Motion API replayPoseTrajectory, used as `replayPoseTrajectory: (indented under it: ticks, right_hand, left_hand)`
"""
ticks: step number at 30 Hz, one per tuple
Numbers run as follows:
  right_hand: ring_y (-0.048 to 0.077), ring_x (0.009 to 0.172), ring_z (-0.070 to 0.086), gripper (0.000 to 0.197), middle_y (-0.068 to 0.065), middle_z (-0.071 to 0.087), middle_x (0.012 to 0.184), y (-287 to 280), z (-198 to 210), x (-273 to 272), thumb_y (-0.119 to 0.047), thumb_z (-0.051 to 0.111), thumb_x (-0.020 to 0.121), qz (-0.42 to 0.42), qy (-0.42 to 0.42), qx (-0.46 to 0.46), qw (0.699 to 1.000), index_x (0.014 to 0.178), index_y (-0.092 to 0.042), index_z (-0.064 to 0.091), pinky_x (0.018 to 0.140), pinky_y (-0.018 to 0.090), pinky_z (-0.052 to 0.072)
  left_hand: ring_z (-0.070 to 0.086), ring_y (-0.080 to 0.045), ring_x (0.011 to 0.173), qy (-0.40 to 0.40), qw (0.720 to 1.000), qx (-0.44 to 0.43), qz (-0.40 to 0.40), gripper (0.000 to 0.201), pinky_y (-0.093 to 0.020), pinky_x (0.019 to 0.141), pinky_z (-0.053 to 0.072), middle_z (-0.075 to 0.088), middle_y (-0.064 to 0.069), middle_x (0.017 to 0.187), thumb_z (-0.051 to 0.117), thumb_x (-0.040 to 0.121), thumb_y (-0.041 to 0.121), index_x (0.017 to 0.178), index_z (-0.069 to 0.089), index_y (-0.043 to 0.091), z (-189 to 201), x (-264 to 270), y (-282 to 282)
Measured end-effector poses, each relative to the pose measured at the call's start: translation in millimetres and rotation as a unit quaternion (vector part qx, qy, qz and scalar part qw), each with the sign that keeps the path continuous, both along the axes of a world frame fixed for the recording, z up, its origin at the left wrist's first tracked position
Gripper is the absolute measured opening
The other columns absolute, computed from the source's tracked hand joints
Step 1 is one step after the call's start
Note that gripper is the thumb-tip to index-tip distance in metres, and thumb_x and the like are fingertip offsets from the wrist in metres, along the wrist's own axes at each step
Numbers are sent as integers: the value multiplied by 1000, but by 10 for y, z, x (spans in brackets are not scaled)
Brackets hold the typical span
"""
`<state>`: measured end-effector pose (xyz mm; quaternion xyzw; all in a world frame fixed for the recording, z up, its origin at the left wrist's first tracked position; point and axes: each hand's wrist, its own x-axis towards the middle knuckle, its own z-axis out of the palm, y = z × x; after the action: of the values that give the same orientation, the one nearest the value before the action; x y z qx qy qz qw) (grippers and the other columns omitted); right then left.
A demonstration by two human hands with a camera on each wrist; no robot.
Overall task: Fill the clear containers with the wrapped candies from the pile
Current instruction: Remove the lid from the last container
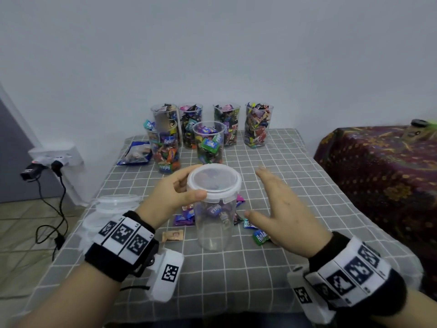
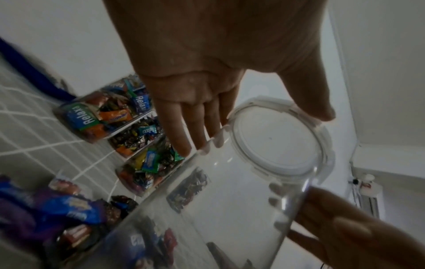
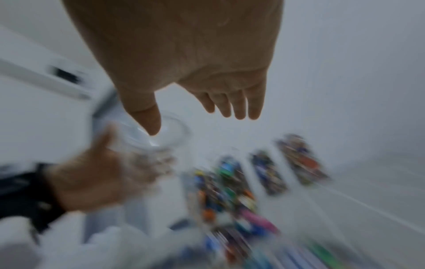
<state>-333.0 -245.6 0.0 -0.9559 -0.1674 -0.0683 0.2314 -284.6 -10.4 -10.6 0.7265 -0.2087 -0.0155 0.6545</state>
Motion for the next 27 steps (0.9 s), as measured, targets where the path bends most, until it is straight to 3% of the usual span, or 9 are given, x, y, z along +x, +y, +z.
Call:
replayPoseTrajectory:
  ticks: [3,5,7,10,14,18,23,27]
  right_hand:
    - [16,141,24,81,7,28,153,193,162,19,-46,53,79,54,-84,-19,995,146,-8,29,111,14,8]
    - [27,134,40,73,16,42,144,319,203,37,-42,50,76,74,-117,-65,988,138,-3,41,111,29,25]
    - [31,122,52,70,18,53,133,442,214,65,-41,44,71,85,-129,-103,983,128,-1,51,102,39,42]
    - [32,101,64,59,15,66,109,594,215,66,-38,39,66,72,-132,-129,980,106,-2,63,81,39,55]
    - [36,93,66,38,19,67,99,713,183,46,-23,61,66,41,-113,-195,973,97,-1,64,68,39,56]
    - [38,90,68,44,24,68,99,778,141,68,-22,30,77,-1,-80,-240,968,97,1,62,66,40,55]
    - [40,85,68,47,26,69,93,871,133,84,-16,28,75,-32,-71,-269,960,88,2,69,62,41,56]
    - [37,74,69,42,24,70,83,822,210,88,-12,28,73,-14,-87,-290,953,79,1,68,54,36,56]
  left_hand:
    - [59,-10,113,29,999,-7,-19,105,-18,84,50,64,5,121,81,41,67,129,50,18,-41,26,11]
    - [58,-11,116,42,998,-9,-50,103,-19,87,48,62,3,125,81,45,65,131,46,19,-71,12,-2]
    - [57,-8,117,51,996,-5,-73,97,-17,89,46,62,8,125,80,52,63,131,43,20,-92,-20,-35]
    - [54,-10,120,40,995,2,-87,91,-17,93,43,60,6,128,80,63,49,135,38,12,-145,-32,-91]
    - [55,-16,120,40,996,5,-79,89,-21,95,43,60,-3,128,83,62,37,135,42,9,-205,11,-95]
    - [55,-17,121,34,997,12,-67,86,-23,95,45,59,-6,129,83,64,26,136,41,8,-240,50,-89]
    - [55,-16,120,31,997,30,-67,74,-23,95,45,60,-5,128,75,71,1,136,42,8,-249,67,-76]
    - [56,-16,119,37,997,30,-67,74,-26,97,45,61,-5,127,75,69,2,135,43,9,-271,57,-53]
